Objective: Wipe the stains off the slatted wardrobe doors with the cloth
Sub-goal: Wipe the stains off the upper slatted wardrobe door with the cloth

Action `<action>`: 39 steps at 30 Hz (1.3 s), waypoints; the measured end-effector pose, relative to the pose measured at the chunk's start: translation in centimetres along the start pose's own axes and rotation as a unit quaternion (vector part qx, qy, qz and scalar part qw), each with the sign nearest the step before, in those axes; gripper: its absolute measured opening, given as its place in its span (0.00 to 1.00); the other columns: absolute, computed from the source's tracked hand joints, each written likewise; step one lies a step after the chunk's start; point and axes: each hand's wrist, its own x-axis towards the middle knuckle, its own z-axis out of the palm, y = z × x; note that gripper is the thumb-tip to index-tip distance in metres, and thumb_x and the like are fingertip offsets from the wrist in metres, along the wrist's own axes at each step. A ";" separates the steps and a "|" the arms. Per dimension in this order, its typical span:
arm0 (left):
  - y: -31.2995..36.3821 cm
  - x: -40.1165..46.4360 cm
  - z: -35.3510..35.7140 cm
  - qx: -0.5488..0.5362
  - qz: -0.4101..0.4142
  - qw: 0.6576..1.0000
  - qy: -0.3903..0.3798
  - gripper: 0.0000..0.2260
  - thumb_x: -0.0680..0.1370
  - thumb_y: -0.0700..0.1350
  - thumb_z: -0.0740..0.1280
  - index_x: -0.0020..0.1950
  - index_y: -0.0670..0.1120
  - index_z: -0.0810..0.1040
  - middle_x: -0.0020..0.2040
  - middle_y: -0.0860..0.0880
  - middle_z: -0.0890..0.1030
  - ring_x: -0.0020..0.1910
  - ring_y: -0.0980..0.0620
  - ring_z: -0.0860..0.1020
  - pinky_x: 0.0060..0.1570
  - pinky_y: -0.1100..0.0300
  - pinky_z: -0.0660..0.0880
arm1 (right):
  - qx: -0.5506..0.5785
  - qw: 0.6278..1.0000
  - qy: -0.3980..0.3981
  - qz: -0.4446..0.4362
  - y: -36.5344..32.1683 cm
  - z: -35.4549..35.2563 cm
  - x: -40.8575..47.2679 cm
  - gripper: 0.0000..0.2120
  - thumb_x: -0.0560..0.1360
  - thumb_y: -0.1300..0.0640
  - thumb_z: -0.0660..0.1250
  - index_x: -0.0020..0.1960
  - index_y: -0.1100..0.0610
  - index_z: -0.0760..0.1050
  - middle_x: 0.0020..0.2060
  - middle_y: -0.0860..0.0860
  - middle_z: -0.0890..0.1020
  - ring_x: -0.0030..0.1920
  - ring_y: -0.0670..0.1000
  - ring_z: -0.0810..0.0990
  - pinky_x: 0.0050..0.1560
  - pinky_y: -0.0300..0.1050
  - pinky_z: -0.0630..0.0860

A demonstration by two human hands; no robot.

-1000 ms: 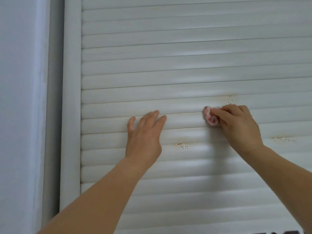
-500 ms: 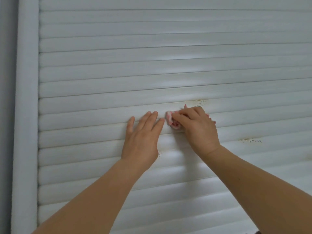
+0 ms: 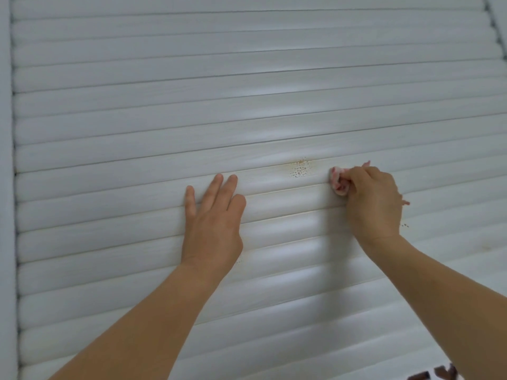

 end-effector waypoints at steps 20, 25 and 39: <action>0.0 0.7 0.0 0.040 0.017 0.999 0.031 0.16 0.66 0.34 0.55 0.44 0.45 0.79 0.59 0.45 0.79 0.61 0.43 0.76 0.62 0.33 0.63 | 0.074 0.992 0.001 -0.105 -1.3 0.4 -0.3 0.16 0.73 0.57 0.58 0.52 0.60 0.82 0.50 0.57 0.82 0.51 0.59 0.77 0.47 0.46 0.74; 0.1 0.8 -0.1 0.030 0.014 0.999 0.039 0.17 0.67 0.37 0.52 0.43 0.45 0.79 0.58 0.46 0.80 0.60 0.44 0.77 0.61 0.34 0.64 | 0.162 0.982 0.042 0.089 -3.3 0.6 0.3 0.07 0.75 0.55 0.66 0.52 0.53 0.80 0.50 0.48 0.78 0.56 0.53 0.75 0.56 0.45 0.70; -1.1 0.7 -0.3 0.093 0.071 0.991 0.066 0.12 0.65 0.34 0.60 0.43 0.44 0.78 0.58 0.44 0.80 0.59 0.43 0.78 0.61 0.40 0.59 | -0.057 0.979 -0.013 -0.196 -7.6 2.2 2.0 0.12 0.70 0.53 0.60 0.44 0.50 0.82 0.38 0.49 0.81 0.39 0.56 0.78 0.40 0.45 0.65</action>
